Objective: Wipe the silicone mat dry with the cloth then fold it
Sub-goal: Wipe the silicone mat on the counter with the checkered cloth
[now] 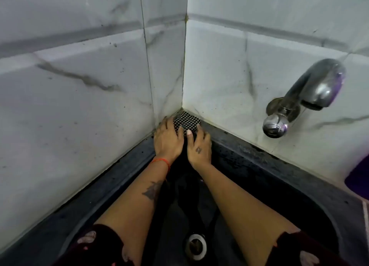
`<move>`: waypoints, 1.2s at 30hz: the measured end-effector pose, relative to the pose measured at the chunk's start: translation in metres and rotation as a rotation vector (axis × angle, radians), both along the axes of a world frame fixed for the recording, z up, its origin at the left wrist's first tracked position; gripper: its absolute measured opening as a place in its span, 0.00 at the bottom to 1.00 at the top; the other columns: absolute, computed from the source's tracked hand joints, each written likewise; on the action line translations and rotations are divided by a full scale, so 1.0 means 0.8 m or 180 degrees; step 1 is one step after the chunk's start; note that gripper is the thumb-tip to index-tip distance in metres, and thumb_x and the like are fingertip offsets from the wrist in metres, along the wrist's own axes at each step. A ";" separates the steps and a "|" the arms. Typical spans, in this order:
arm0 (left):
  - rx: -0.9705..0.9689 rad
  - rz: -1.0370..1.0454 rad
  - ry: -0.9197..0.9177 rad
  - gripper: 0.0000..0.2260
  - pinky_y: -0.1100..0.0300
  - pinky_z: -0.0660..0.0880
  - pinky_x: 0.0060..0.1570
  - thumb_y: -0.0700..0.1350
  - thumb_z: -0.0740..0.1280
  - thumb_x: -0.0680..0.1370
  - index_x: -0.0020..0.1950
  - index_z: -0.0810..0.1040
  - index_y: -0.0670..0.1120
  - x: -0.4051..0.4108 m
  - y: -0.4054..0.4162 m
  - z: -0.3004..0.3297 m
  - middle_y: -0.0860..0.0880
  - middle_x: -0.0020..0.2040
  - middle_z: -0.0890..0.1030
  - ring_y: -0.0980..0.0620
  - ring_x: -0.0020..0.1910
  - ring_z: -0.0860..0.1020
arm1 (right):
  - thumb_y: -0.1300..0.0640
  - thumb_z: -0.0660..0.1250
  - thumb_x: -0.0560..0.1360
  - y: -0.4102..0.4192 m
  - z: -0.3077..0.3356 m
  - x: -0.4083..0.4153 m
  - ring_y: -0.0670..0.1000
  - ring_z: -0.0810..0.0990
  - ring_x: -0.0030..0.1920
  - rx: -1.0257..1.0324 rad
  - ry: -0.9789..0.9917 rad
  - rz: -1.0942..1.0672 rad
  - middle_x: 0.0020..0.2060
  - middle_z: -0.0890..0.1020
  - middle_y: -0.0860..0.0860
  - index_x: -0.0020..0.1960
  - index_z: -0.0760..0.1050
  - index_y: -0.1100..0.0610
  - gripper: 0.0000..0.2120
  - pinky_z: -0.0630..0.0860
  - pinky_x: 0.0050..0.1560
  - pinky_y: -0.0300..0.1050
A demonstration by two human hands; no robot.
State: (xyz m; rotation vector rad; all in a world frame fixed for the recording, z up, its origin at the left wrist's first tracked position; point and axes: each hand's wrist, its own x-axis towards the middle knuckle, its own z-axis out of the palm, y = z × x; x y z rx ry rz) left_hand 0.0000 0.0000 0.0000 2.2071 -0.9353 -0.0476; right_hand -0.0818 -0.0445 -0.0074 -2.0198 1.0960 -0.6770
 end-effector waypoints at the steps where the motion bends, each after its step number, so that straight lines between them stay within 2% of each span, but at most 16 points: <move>1: 0.0102 0.0070 0.0004 0.23 0.46 0.60 0.69 0.50 0.57 0.80 0.73 0.62 0.41 0.006 -0.004 -0.005 0.40 0.73 0.64 0.41 0.71 0.63 | 0.44 0.51 0.80 -0.004 -0.004 0.010 0.60 0.66 0.66 0.0188 -0.0011 -0.0036 0.67 0.63 0.61 0.75 0.54 0.56 0.28 0.64 0.65 0.50; 5: 0.0428 0.0280 -0.0081 0.22 0.48 0.61 0.66 0.47 0.57 0.80 0.72 0.62 0.42 0.022 -0.015 -0.021 0.38 0.71 0.66 0.39 0.67 0.65 | 0.47 0.55 0.80 -0.014 -0.016 0.047 0.60 0.69 0.65 0.1090 -0.0183 0.0063 0.68 0.64 0.61 0.76 0.46 0.52 0.30 0.68 0.64 0.50; 9: 0.0786 0.0359 -0.0036 0.20 0.51 0.64 0.60 0.46 0.63 0.75 0.66 0.71 0.40 0.028 -0.018 -0.014 0.36 0.62 0.74 0.39 0.62 0.69 | 0.63 0.61 0.77 -0.021 -0.019 0.050 0.55 0.72 0.62 0.1356 -0.0471 0.0043 0.66 0.70 0.58 0.76 0.47 0.50 0.34 0.69 0.65 0.47; 13: 0.0207 0.0176 0.0699 0.15 0.54 0.72 0.50 0.47 0.63 0.67 0.48 0.80 0.41 0.010 -0.014 0.004 0.41 0.49 0.80 0.41 0.51 0.76 | 0.70 0.60 0.73 -0.018 -0.013 0.026 0.53 0.73 0.62 0.1366 -0.0702 -0.0061 0.66 0.71 0.55 0.75 0.52 0.47 0.36 0.69 0.65 0.46; 15: -0.0135 0.0237 0.1317 0.13 0.59 0.72 0.47 0.44 0.65 0.69 0.51 0.80 0.42 -0.006 -0.010 0.018 0.47 0.46 0.80 0.47 0.48 0.77 | 0.72 0.60 0.73 -0.013 -0.003 0.007 0.51 0.72 0.63 0.1410 -0.0836 -0.0086 0.67 0.70 0.54 0.75 0.53 0.47 0.37 0.69 0.65 0.43; 18: -0.0744 0.0287 0.2609 0.15 0.57 0.76 0.48 0.35 0.67 0.69 0.55 0.79 0.41 -0.027 -0.001 0.035 0.44 0.51 0.82 0.48 0.48 0.78 | 0.71 0.62 0.73 -0.004 0.014 -0.026 0.51 0.68 0.68 0.1372 -0.0949 0.0011 0.71 0.66 0.52 0.75 0.53 0.46 0.38 0.66 0.69 0.49; 20: -0.0867 0.0292 0.2968 0.15 0.54 0.78 0.50 0.35 0.67 0.67 0.53 0.80 0.40 -0.042 0.013 0.046 0.42 0.52 0.82 0.45 0.50 0.79 | 0.71 0.63 0.73 0.006 0.028 -0.054 0.52 0.65 0.70 0.1335 -0.0976 0.0120 0.72 0.63 0.52 0.75 0.53 0.45 0.39 0.65 0.70 0.52; 23: -0.0852 0.0117 0.3303 0.12 0.51 0.77 0.50 0.36 0.68 0.70 0.53 0.79 0.38 -0.075 0.038 0.062 0.41 0.52 0.82 0.43 0.49 0.80 | 0.71 0.63 0.74 0.026 0.047 -0.103 0.48 0.63 0.69 0.1303 -0.0996 0.0203 0.72 0.63 0.51 0.75 0.55 0.46 0.37 0.65 0.68 0.45; 26: -0.0885 -0.0086 0.3627 0.08 0.55 0.75 0.41 0.37 0.67 0.74 0.52 0.77 0.38 -0.121 0.070 0.088 0.42 0.49 0.80 0.46 0.44 0.79 | 0.72 0.64 0.73 0.052 0.066 -0.160 0.43 0.64 0.62 0.1338 -0.1129 0.0253 0.70 0.66 0.51 0.74 0.59 0.48 0.36 0.69 0.57 0.34; 27: -0.0927 -0.0116 0.3752 0.06 0.56 0.75 0.39 0.37 0.67 0.74 0.50 0.77 0.38 -0.139 0.081 0.096 0.42 0.46 0.81 0.47 0.42 0.78 | 0.72 0.64 0.73 0.063 0.072 -0.180 0.43 0.65 0.62 0.1372 -0.1169 0.0253 0.68 0.67 0.51 0.73 0.60 0.48 0.35 0.71 0.55 0.34; 29: -0.0949 -0.0197 0.3863 0.03 0.58 0.76 0.34 0.39 0.67 0.75 0.44 0.77 0.40 -0.172 0.101 0.103 0.46 0.39 0.82 0.50 0.36 0.80 | 0.71 0.66 0.72 0.083 0.077 -0.217 0.46 0.68 0.62 0.1431 -0.1227 0.0179 0.65 0.69 0.52 0.71 0.63 0.45 0.35 0.73 0.59 0.41; 31: -0.0949 -0.0375 0.3811 0.04 0.63 0.76 0.29 0.39 0.67 0.75 0.40 0.77 0.41 -0.208 0.122 0.102 0.48 0.33 0.83 0.54 0.31 0.81 | 0.69 0.68 0.70 0.106 0.080 -0.260 0.48 0.71 0.62 0.1447 -0.1306 0.0084 0.63 0.72 0.52 0.67 0.67 0.40 0.33 0.74 0.61 0.48; 32: -0.0936 -0.0489 0.3787 0.04 0.64 0.76 0.29 0.39 0.67 0.75 0.41 0.77 0.41 -0.225 0.131 0.099 0.47 0.35 0.83 0.54 0.31 0.81 | 0.68 0.69 0.70 0.117 0.081 -0.283 0.49 0.73 0.61 0.1462 -0.1381 0.0057 0.62 0.74 0.52 0.63 0.69 0.38 0.32 0.74 0.61 0.50; 34: -0.0899 -0.0765 0.3811 0.03 0.61 0.77 0.36 0.38 0.67 0.74 0.45 0.79 0.41 -0.260 0.148 0.093 0.45 0.42 0.82 0.52 0.36 0.81 | 0.64 0.70 0.71 0.138 0.083 -0.324 0.49 0.75 0.59 0.1502 -0.1521 -0.0028 0.59 0.77 0.51 0.59 0.71 0.37 0.26 0.75 0.61 0.50; 36: -0.0785 -0.0983 0.3871 0.06 0.59 0.77 0.40 0.37 0.65 0.75 0.49 0.80 0.43 -0.300 0.162 0.091 0.47 0.43 0.83 0.52 0.40 0.80 | 0.56 0.69 0.74 0.158 0.083 -0.367 0.48 0.75 0.60 0.1462 -0.1625 -0.0186 0.59 0.77 0.50 0.58 0.73 0.39 0.17 0.74 0.62 0.49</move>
